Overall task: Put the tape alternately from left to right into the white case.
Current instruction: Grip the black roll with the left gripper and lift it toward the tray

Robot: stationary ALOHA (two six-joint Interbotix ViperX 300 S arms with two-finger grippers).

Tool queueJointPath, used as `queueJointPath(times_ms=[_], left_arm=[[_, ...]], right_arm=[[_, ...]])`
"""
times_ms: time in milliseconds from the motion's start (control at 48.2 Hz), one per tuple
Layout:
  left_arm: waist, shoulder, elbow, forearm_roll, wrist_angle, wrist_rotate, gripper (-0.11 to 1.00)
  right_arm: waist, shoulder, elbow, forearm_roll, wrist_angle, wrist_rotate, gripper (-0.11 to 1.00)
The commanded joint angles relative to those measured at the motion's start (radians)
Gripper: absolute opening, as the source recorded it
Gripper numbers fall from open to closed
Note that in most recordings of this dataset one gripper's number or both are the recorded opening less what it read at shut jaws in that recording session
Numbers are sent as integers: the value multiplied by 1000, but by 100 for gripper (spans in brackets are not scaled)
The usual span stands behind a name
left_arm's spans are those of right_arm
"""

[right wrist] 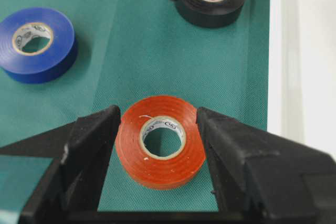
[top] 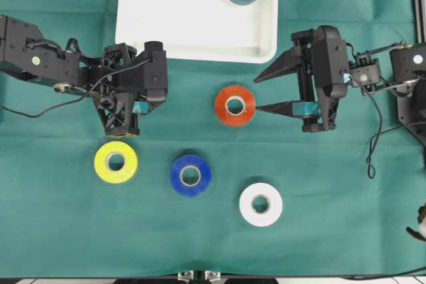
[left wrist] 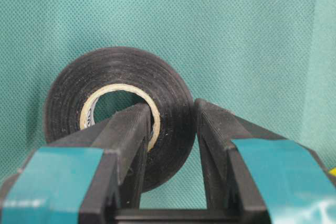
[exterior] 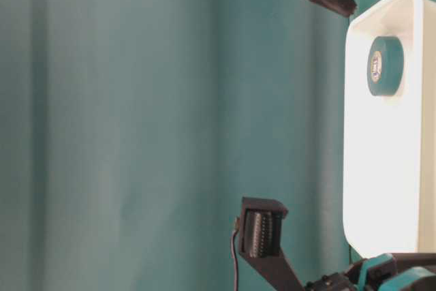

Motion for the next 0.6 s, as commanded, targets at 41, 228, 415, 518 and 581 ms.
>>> queueJointPath(times_ms=[41, 228, 415, 518, 581], left_arm=[[-11, -75, -20, 0, 29, 2, -3], [-12, -167, -11, 0, 61, 3, -3], [-8, -218, 5, 3, 104, 8, -3], [0, -221, 8, 3, 106, 21, -3], [9, -221, 6, 3, 106, 35, -3]], right_arm=[[3, -6, -17, -3, -5, 0, 67], [3, -6, -17, -2, -5, 0, 67], [3, -6, -17, -3, -5, 0, 67], [3, -6, -18, -3, -5, 0, 67], [3, -6, -20, -3, -5, 0, 67]])
